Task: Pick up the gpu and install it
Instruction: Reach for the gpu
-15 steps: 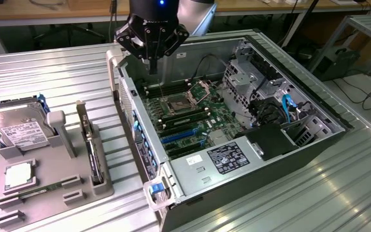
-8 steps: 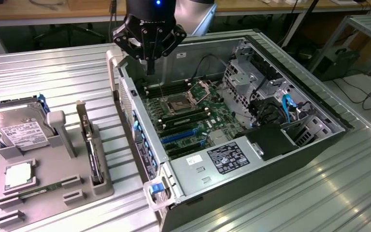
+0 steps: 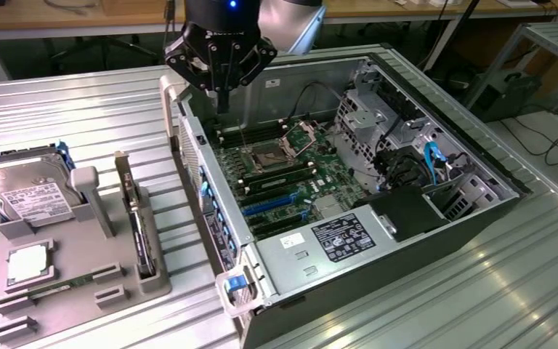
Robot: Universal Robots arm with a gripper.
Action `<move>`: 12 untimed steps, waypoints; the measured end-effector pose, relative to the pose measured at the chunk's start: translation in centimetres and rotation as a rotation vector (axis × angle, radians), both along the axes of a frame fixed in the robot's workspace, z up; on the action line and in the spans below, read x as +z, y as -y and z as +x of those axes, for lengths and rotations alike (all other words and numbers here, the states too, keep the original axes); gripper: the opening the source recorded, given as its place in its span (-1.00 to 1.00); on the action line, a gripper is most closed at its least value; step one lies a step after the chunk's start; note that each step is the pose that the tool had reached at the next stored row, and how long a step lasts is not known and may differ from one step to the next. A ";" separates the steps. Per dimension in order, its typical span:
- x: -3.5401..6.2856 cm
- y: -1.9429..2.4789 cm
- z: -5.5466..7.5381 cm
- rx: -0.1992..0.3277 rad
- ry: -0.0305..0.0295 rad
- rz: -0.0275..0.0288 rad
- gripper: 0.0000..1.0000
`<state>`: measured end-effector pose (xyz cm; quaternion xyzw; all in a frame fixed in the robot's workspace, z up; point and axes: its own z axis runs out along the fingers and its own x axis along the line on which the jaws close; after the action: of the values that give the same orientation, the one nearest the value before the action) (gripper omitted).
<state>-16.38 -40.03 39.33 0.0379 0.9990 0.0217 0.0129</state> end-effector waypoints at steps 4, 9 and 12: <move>0.00 0.02 -0.3 0.000 0.0000 0.0000 -0.79; 0.00 0.04 -0.5 0.000 0.0000 0.0000 -0.79; 0.00 0.04 -0.7 0.000 -0.0001 0.0000 -0.79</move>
<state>-17.06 -40.07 39.33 0.0379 0.9990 0.0217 0.0129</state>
